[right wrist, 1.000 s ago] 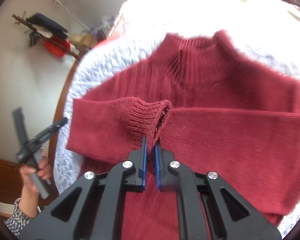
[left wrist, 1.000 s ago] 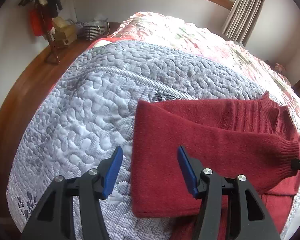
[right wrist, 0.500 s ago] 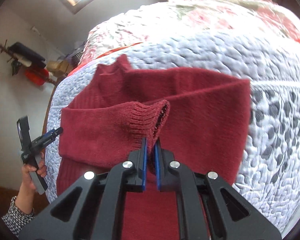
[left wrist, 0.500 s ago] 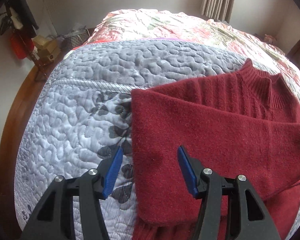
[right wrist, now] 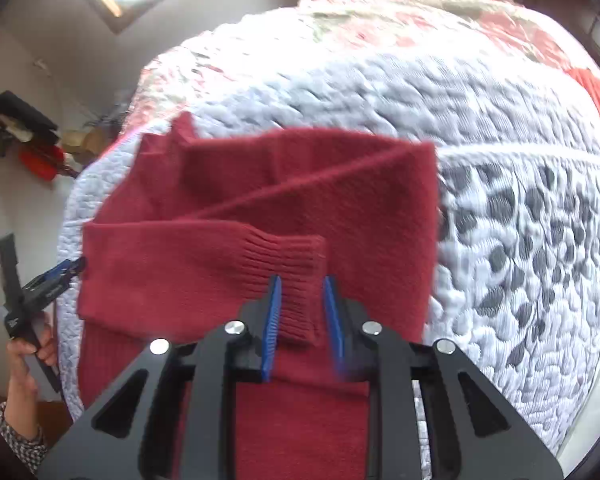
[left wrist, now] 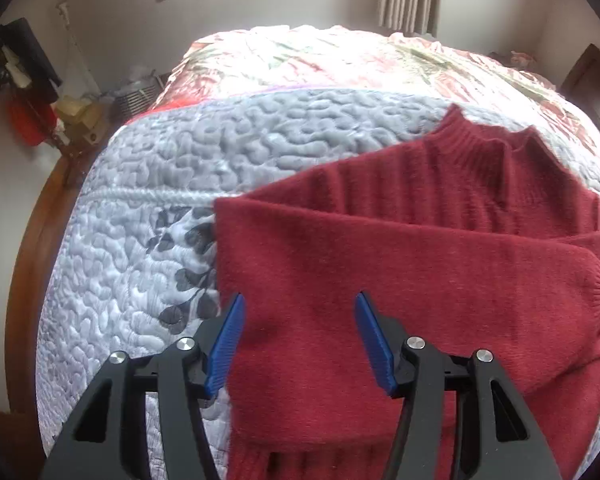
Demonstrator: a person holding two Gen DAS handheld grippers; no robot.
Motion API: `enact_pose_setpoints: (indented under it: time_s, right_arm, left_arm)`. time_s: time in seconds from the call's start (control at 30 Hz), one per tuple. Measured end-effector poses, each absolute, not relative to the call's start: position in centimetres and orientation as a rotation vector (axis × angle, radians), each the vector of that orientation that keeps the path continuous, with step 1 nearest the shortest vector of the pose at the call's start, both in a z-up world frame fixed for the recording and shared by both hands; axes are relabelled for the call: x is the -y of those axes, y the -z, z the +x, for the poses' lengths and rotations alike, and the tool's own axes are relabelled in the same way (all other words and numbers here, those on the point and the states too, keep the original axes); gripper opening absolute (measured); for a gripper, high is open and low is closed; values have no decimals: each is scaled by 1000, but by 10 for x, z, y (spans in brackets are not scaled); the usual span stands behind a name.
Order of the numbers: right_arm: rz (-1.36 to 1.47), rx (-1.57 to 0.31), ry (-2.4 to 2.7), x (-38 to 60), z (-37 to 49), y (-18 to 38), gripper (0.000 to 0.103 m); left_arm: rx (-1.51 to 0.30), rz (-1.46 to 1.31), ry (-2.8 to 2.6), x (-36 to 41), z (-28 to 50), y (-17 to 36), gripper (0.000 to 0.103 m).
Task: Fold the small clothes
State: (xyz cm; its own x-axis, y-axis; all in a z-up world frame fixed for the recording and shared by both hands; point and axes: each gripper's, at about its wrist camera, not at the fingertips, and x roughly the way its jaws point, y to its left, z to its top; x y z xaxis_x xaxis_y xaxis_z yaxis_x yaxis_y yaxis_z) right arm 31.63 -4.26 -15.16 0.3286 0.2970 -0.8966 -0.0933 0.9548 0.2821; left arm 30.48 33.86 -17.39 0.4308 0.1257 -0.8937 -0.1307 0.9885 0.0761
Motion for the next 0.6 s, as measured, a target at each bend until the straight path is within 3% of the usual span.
enact_pose_setpoints:
  time_s: [0.2, 0.3, 0.6]
  right_arm:
    - [164, -1279, -294, 20, 326, 179, 30]
    - [172, -1330, -264, 22, 324, 206, 23]
    - [152, -1330, -246, 11, 329, 218, 24]
  left_arm:
    - [-1150, 14, -95, -306, 317, 194, 60]
    - [-1195, 4, -97, -307, 318, 214, 61]
    - [-1215, -42, -112, -315, 321, 228, 71]
